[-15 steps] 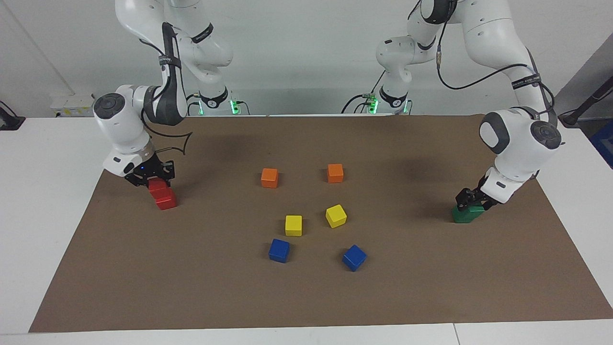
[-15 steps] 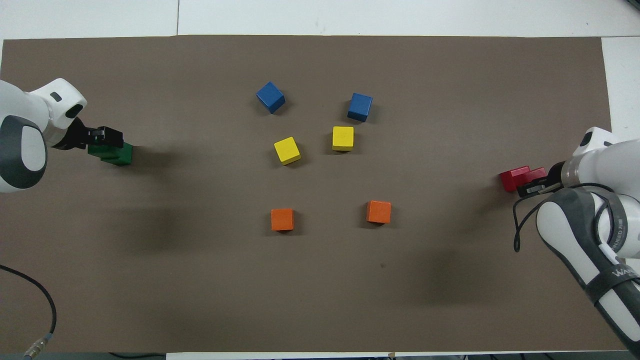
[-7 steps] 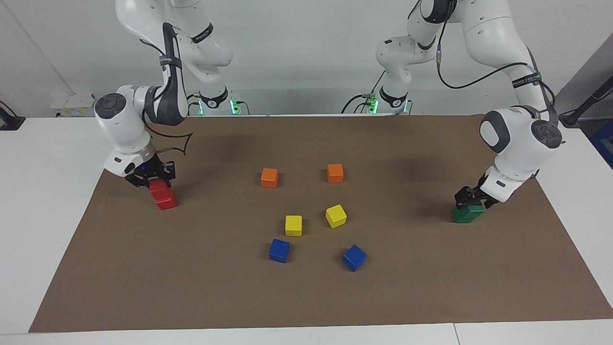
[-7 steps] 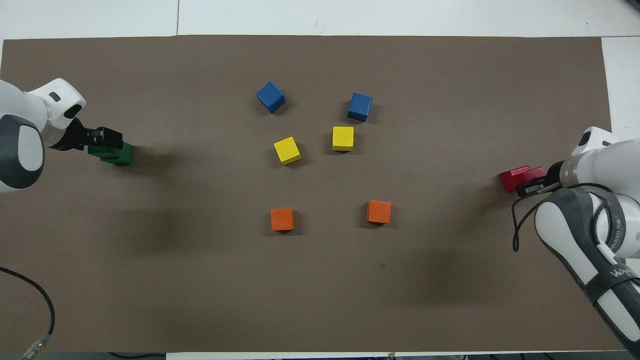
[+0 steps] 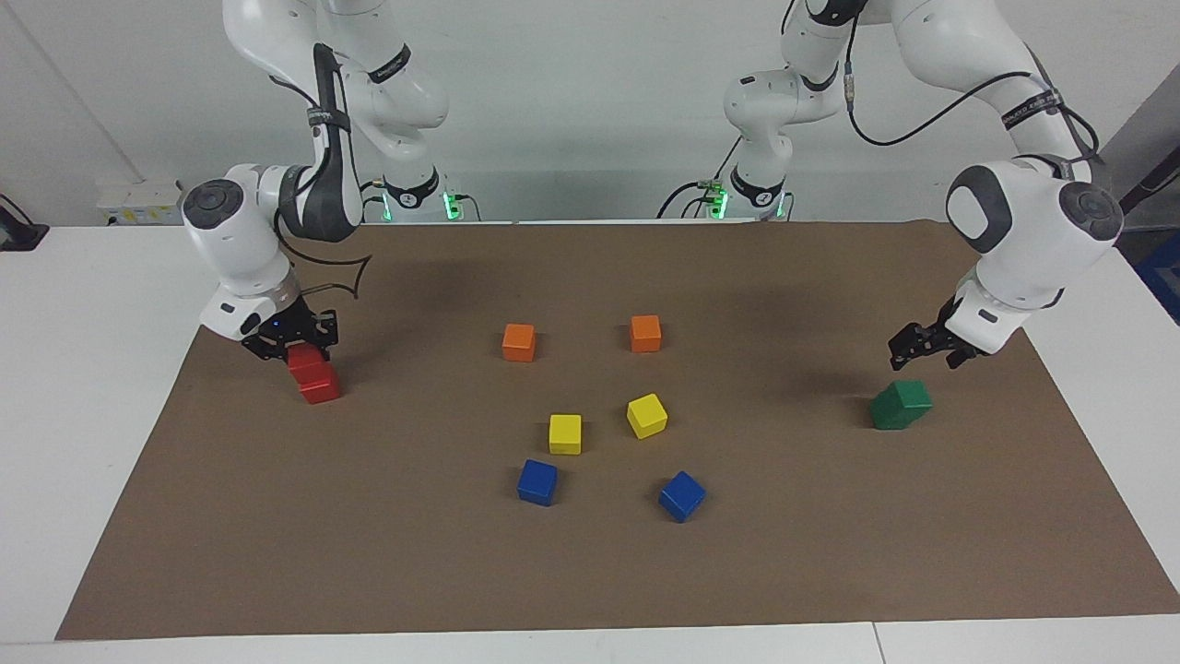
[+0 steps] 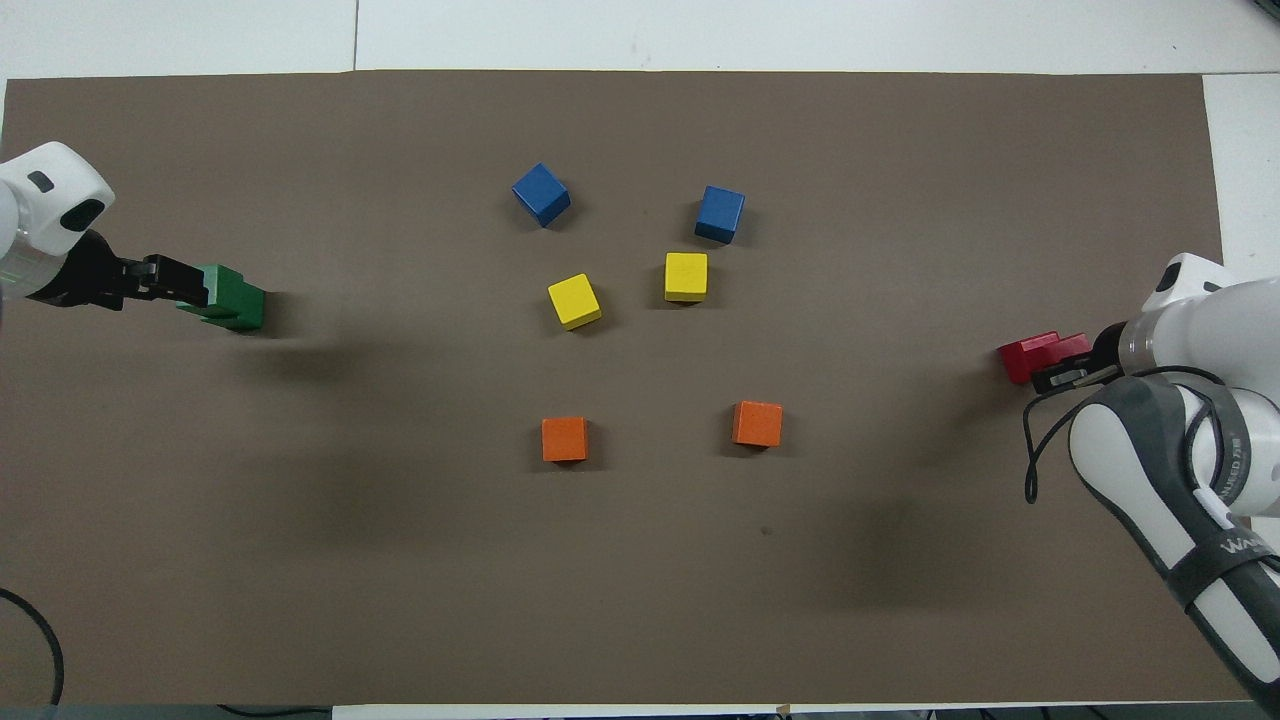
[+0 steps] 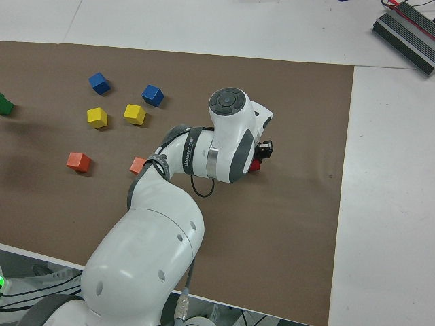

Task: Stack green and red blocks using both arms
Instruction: 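Open the left gripper and withdraw it from the green stack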

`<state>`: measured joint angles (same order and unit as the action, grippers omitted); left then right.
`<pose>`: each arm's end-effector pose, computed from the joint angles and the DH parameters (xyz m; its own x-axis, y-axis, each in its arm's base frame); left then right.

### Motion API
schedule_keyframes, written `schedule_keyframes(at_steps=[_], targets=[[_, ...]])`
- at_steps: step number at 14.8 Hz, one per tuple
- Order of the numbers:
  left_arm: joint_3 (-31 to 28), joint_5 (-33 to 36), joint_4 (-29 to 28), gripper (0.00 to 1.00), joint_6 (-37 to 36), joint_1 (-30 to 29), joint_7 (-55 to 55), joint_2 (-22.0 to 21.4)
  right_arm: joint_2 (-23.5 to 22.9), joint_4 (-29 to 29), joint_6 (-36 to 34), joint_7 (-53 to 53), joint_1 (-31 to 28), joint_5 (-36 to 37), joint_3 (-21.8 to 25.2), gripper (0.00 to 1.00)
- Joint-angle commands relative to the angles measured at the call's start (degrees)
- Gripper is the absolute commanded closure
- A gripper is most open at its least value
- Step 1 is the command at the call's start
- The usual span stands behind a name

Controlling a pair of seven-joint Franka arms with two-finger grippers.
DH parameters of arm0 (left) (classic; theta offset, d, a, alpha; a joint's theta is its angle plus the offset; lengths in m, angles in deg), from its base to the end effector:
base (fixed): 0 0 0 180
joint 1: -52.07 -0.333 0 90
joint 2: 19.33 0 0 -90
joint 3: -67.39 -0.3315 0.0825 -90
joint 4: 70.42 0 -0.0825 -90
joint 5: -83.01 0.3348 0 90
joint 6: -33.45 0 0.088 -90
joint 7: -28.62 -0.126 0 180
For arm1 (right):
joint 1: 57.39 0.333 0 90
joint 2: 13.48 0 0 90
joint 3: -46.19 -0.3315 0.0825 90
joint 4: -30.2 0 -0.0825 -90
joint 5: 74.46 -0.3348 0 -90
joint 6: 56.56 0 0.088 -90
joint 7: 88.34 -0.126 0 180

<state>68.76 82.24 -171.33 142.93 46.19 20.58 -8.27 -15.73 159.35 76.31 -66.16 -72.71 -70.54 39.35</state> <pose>0.5666 0.0443 0.4641 0.9976 -0.0569 -0.0406 -0.0560 -0.9982 0.0230 0.4866 -0.0751 0.3780 0.9596 0.2812 0.0055 0.2805 -0.9584 0.0526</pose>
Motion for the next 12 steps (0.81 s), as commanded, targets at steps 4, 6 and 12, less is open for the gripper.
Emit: schedule_keyframes(at_steps=[4, 6, 12], targets=[[0.1, 0.2, -1.0, 0.0, -12.1, -0.5, -0.7, -10.9, 0.1, 0.8, 1.3, 1.2, -0.4, -0.1, -0.4, 1.0], [0.1, 0.2, -1.0, 0.0, -15.7, -0.7, -0.7, -13.6, 0.1, 0.7, 1.3, 1.2, -0.4, -0.1, -0.4, 1.0], [-3.6, 0.2, -0.6, 0.0, -18.4, 3.0, -0.4, -14.8, 0.0, 0.6, 1.4, 1.3, -0.4, -0.1, -0.4, 0.97]])
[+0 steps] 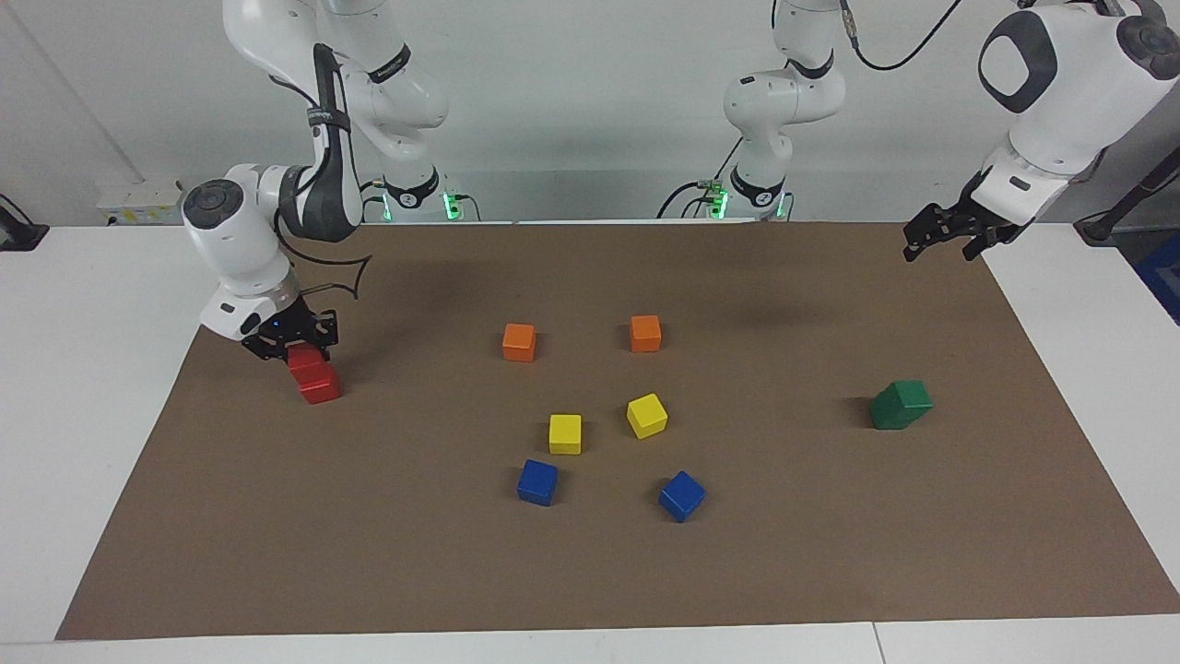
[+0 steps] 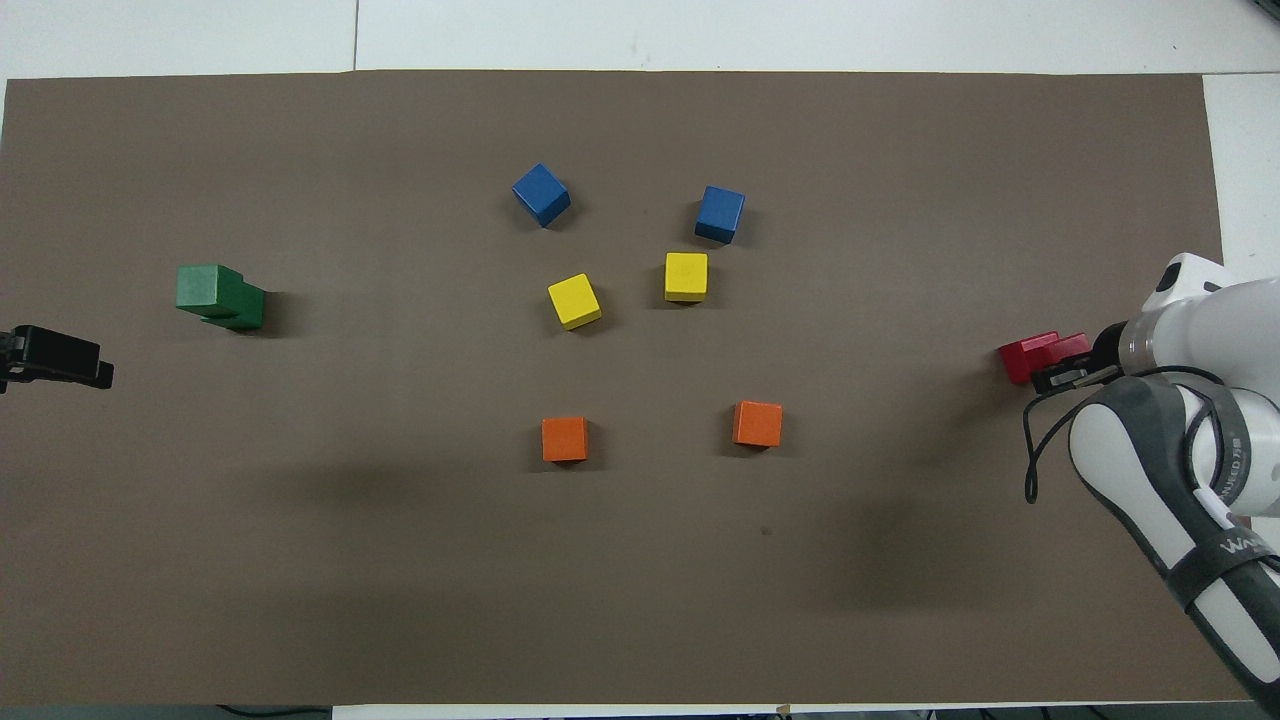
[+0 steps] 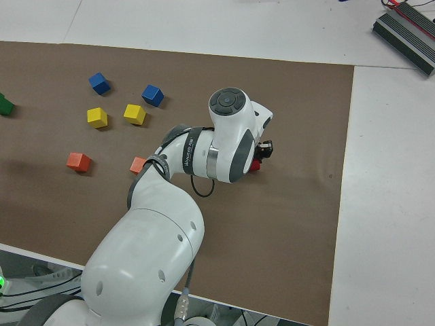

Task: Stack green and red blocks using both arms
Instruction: 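Open the left gripper and withdraw it from the green stack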

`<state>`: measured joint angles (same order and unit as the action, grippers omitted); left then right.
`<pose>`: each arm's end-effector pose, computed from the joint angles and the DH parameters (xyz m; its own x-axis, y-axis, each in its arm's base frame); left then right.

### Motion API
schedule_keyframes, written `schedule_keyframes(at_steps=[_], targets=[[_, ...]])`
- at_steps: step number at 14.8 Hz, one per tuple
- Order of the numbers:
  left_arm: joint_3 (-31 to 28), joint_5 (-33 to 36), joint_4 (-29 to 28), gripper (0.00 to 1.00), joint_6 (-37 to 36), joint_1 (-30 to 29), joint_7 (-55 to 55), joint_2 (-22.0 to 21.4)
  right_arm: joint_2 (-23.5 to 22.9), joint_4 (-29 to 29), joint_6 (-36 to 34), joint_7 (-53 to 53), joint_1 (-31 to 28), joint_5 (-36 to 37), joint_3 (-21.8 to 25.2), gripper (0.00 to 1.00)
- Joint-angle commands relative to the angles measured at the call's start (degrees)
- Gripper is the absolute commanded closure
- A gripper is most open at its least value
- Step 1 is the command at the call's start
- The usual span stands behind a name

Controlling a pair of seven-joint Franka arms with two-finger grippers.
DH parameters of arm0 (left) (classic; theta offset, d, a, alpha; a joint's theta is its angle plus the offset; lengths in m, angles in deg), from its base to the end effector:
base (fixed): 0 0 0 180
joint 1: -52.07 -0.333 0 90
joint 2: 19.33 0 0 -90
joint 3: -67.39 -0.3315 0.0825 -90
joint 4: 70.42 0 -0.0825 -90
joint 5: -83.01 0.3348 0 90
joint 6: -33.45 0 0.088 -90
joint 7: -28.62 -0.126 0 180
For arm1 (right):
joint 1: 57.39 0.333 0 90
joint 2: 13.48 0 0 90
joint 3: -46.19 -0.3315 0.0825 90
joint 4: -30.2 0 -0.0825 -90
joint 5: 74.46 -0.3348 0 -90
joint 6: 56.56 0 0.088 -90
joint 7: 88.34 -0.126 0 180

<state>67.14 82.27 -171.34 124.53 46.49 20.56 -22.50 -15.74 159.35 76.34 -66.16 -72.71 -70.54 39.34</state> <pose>0.4774 0.0472 0.5698 0.9928 -0.0393 -0.1132 -0.0363 -0.9989 0.0292 0.4867 -0.0750 0.3779 0.9596 0.2814 0.0058 0.2807 -0.9584 0.0527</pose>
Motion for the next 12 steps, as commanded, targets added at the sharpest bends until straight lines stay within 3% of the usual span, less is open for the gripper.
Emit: schedule_keyframes(at_steps=[1, 3, 4, 9, 12], targets=[[-2.2, 0.2, -0.4, 0.0, -0.2, 3.1, -0.4, -0.4, 0.0, 0.6, 1.4, 1.3, -0.4, -0.1, -0.4, 0.88], [-1.5, 0.2, -1.1, 0.0, 1.9, 3.2, -0.3, -0.8, -0.1, 0.5, 1.4, 1.3, -0.4, -0.1, -0.4, 0.73], [-1.5, 0.2, -0.7, 0.0, 4.6, 3.4, -0.4, -0.1, -0.1, 0.4, 1.3, 1.3, -0.4, -0.1, -0.4, 0.71], [-2.1, 2.0, 2.4, 0.0, 0.6, 5.8, 0.2, 1.9, -0.2, 0.3, 1.3, 1.3, -0.3, -0.1, -0.4, 0.43], [-2.0, 2.0, 2.3, 0.0, -0.5, 5.8, 1.4, 1.4, -0.3, 0.2, 1.4, 1.3, -0.3, -0.1, -0.4, 0.18]])
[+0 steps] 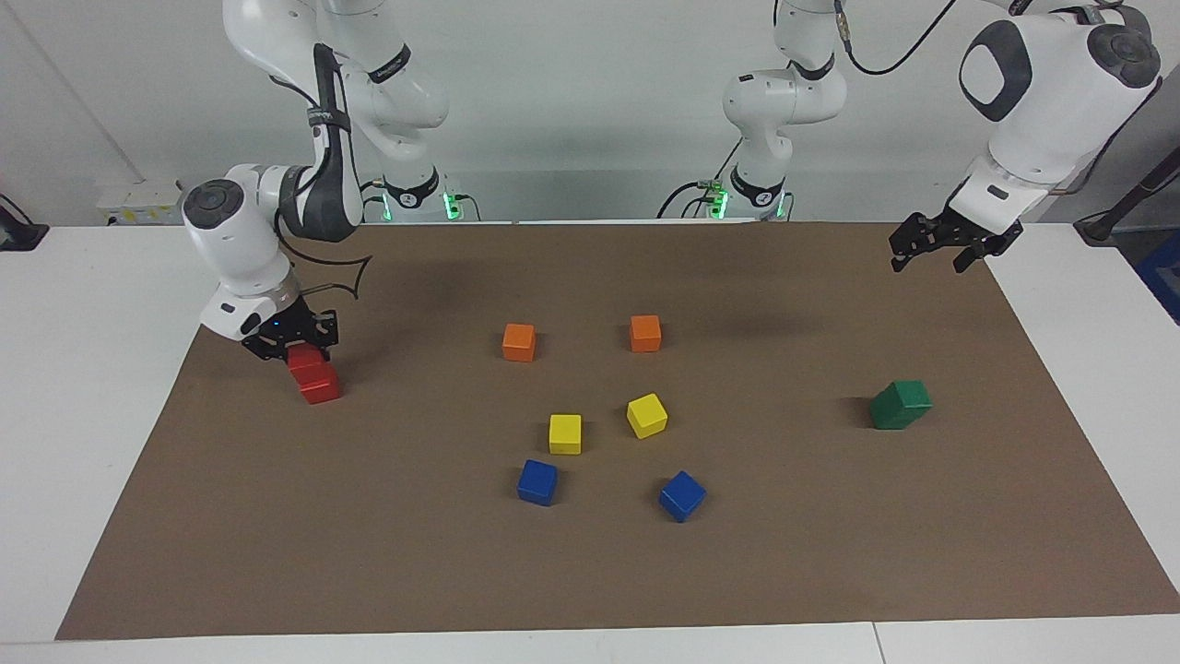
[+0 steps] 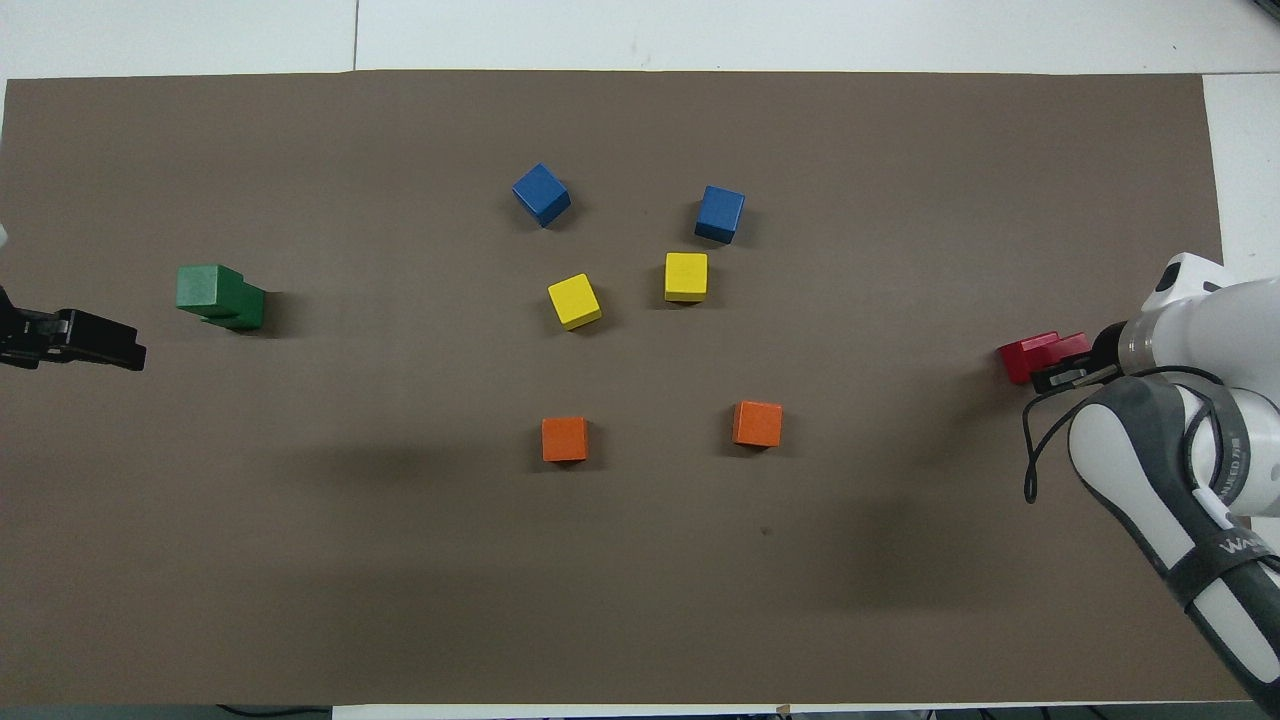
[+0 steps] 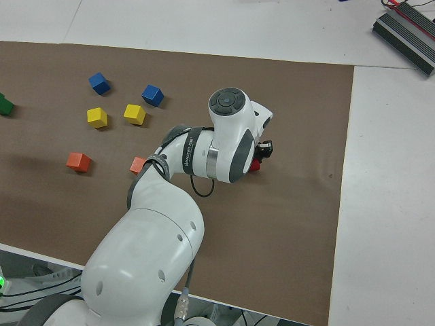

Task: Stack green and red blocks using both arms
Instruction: 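Open the left gripper and withdraw it from the green stack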

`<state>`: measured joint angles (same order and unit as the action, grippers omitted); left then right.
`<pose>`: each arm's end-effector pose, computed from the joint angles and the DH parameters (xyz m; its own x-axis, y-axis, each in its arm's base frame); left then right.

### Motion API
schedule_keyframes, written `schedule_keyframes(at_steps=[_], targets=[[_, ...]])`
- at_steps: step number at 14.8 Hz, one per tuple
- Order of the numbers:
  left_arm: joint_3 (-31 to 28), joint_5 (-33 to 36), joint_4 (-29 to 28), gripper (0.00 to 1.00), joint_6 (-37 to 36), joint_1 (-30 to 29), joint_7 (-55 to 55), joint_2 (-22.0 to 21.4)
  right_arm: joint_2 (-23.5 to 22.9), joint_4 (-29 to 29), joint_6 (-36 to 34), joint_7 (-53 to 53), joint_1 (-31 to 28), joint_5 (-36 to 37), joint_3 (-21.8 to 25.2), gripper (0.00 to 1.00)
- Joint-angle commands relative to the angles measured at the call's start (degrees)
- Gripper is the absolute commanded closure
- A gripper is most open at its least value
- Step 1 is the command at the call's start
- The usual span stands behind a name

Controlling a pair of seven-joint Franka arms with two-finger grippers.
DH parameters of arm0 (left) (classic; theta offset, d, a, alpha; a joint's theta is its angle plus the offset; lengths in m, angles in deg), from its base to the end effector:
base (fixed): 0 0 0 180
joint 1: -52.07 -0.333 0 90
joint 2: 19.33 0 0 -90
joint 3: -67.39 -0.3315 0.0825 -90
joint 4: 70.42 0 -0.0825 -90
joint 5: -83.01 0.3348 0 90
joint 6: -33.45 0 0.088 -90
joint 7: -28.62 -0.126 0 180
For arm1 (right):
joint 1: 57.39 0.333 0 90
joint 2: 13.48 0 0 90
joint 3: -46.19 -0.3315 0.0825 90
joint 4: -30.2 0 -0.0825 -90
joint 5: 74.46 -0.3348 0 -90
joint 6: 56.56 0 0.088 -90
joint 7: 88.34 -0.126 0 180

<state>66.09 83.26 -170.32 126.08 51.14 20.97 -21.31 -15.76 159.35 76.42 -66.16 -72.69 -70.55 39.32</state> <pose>0.4896 0.0198 0.5692 0.9912 -0.0949 -0.0919 -0.0945 -0.9955 0.0088 0.4870 -0.0747 0.3779 0.9594 0.2820 0.0069 0.2812 -0.9582 0.0529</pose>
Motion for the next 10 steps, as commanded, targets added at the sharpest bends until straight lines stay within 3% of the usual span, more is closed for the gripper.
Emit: schedule_keyframes(at_steps=[1, 2, 10], targets=[[-1.2, 0.9, 1.3, 0.0, -1.8, 1.1, 1.0, 0.2, -0.3, 0.1, 1.3, 1.3, -0.3, -0.1, -0.3, 0.12], [-1.3, 0.8, 1.2, 0.0, -1.7, 1.2, 1.1, 0.1, -0.3, 0.2, 1.3, 1.4, -0.3, -0.1, -0.3, 0.06], [-1.3, -0.8, 2.2, 0.0, -1.6, 1.3, 2.6, 1.7, -0.4, -0.1, 1.1, 1.2, -0.3, -0.1, -0.3, 0.01]])
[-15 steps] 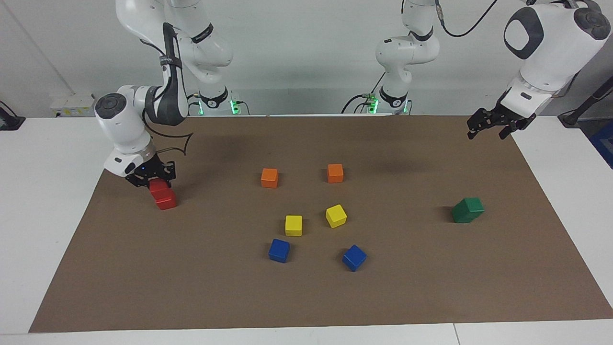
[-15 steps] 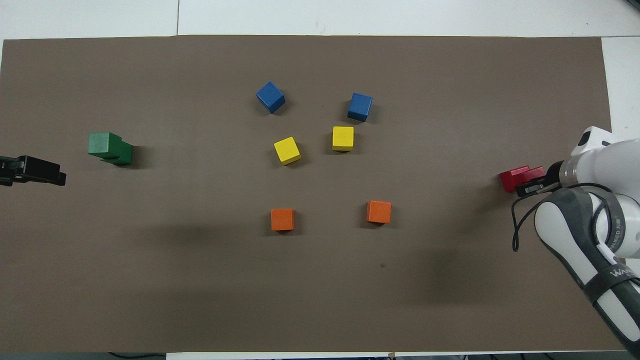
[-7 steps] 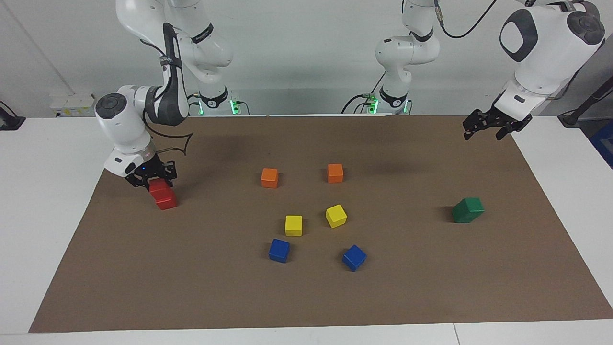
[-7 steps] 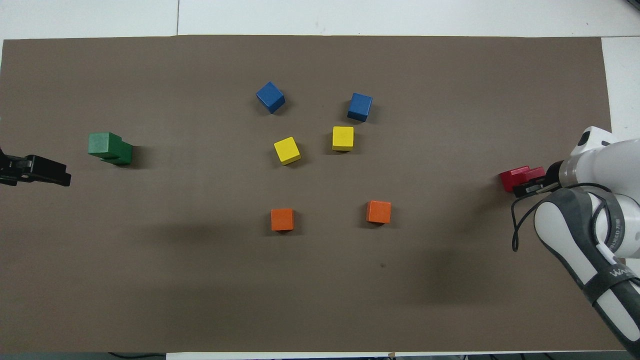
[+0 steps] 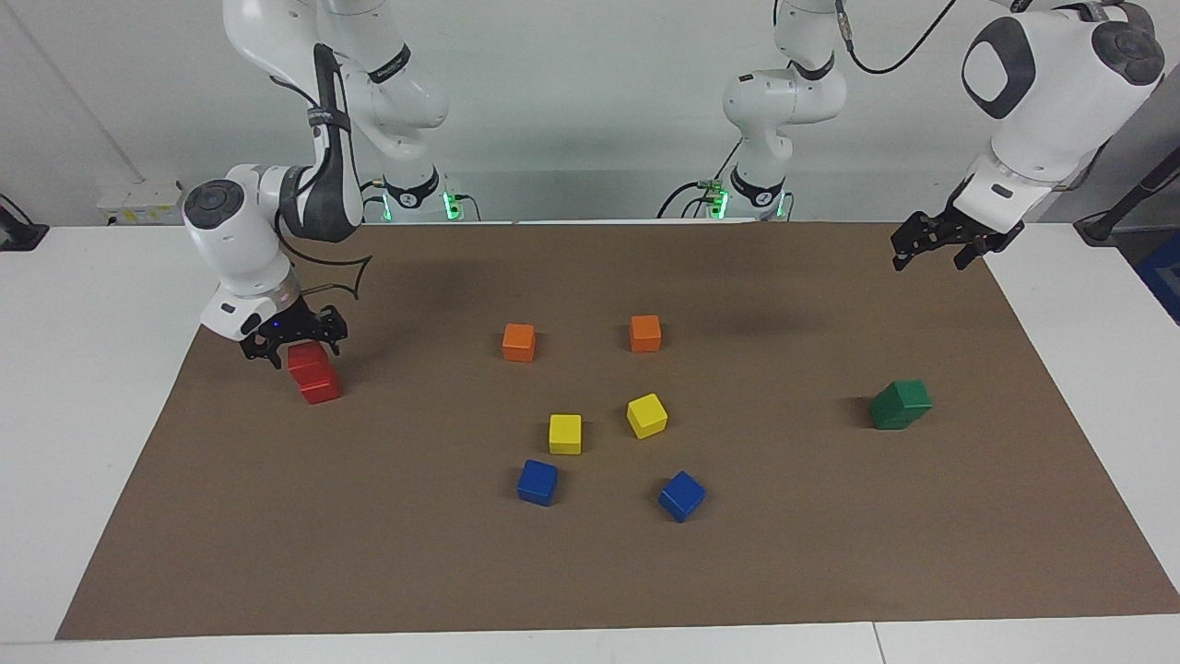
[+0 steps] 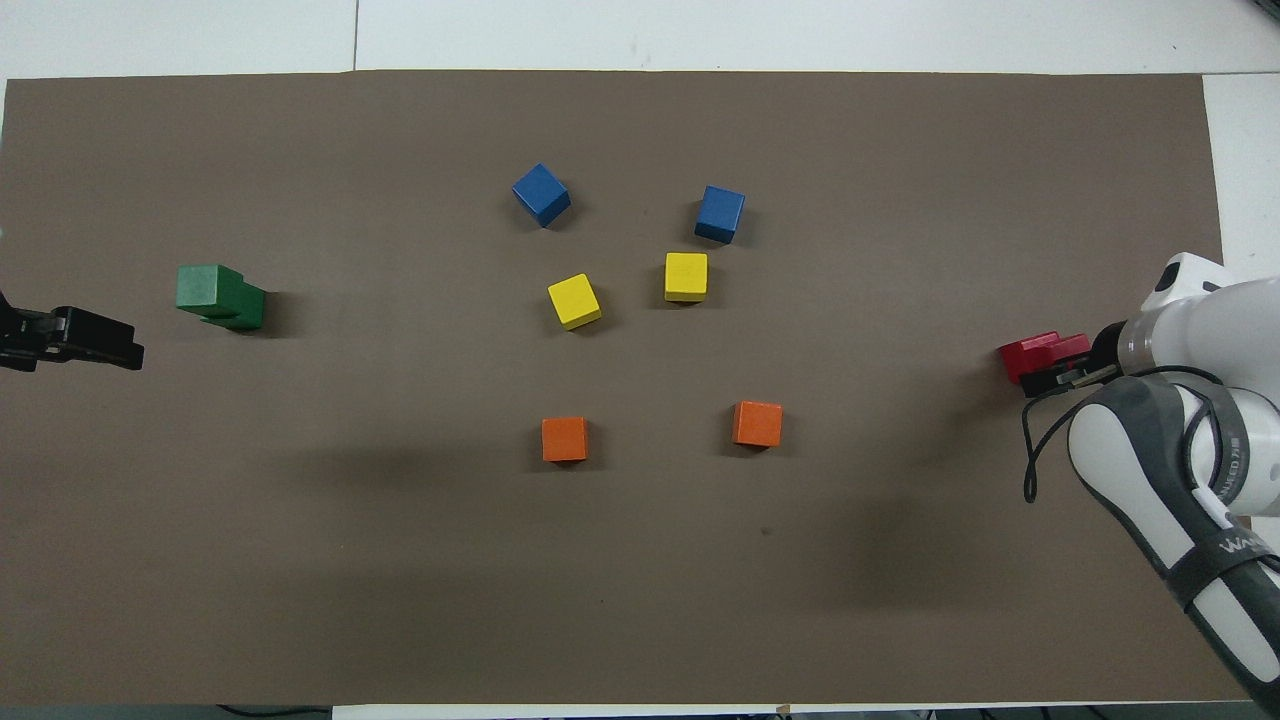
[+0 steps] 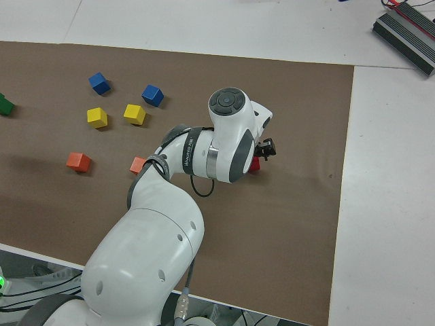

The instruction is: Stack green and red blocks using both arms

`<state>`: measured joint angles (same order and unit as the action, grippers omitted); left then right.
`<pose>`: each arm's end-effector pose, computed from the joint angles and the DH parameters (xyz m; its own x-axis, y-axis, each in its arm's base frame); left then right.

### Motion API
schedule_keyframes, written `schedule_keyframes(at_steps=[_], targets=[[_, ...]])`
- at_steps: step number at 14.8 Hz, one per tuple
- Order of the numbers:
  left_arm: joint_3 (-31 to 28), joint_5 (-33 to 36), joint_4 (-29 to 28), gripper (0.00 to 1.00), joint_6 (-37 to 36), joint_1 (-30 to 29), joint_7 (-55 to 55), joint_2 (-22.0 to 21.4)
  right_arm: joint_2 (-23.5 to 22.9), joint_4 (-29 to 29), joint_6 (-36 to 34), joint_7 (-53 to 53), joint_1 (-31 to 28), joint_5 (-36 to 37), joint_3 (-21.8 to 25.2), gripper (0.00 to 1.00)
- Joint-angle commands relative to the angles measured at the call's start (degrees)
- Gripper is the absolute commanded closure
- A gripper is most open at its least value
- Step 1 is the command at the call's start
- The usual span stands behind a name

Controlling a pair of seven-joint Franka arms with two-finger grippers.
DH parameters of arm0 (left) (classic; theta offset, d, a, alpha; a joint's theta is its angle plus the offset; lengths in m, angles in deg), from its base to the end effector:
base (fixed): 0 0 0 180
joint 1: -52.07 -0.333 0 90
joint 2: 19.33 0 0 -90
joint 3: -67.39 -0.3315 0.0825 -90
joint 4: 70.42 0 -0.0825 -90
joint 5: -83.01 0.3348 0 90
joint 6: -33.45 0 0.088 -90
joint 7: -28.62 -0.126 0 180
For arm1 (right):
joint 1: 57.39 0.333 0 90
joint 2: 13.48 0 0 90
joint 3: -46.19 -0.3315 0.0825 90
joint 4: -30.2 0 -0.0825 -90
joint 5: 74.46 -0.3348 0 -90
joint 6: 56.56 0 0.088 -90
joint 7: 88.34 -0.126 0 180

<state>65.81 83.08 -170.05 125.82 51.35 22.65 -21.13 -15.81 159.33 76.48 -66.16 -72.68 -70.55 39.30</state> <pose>0.4902 0.0200 0.5692 0.9934 -0.0643 -0.0947 -0.0637 -0.9979 0.0096 0.4873 -0.0744 0.3777 0.9592 0.2825 0.0075 0.2817 -0.9580 0.0530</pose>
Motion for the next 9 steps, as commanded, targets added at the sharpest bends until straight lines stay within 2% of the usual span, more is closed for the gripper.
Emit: schedule_keyframes(at_steps=[1, 4, 7, 9], targets=[[-1.2, -2.0, 3.8, 0.0, -3.9, 1.0, 1.0, 2.1, -0.4, -0.5, 0.8, 0.9, -0.4, -0.1, -0.4, 0.0], [-1.4, -1.7, 6.8, 0.0, -5.6, 1.8, 3.1, 2.6, -0.1, -3.5, -1.9, -1.9, 0.2, -0.3, -1.1, 0.0], [1.2, -0.2, 6.9, 0.0, -5.8, 3.4, 6.4, 2.5, 2.1, -12.4, -12.9, -3.9, 1.4, -5.0, -1.4, 0.0], [3.8, 1.0, 6.4, 0.0, -5.0, 3.4, 6.1, 2.2, 3.6, -20.2, -21.0, -5.6, 1.4, -5.6, -1.7, 0.0]])
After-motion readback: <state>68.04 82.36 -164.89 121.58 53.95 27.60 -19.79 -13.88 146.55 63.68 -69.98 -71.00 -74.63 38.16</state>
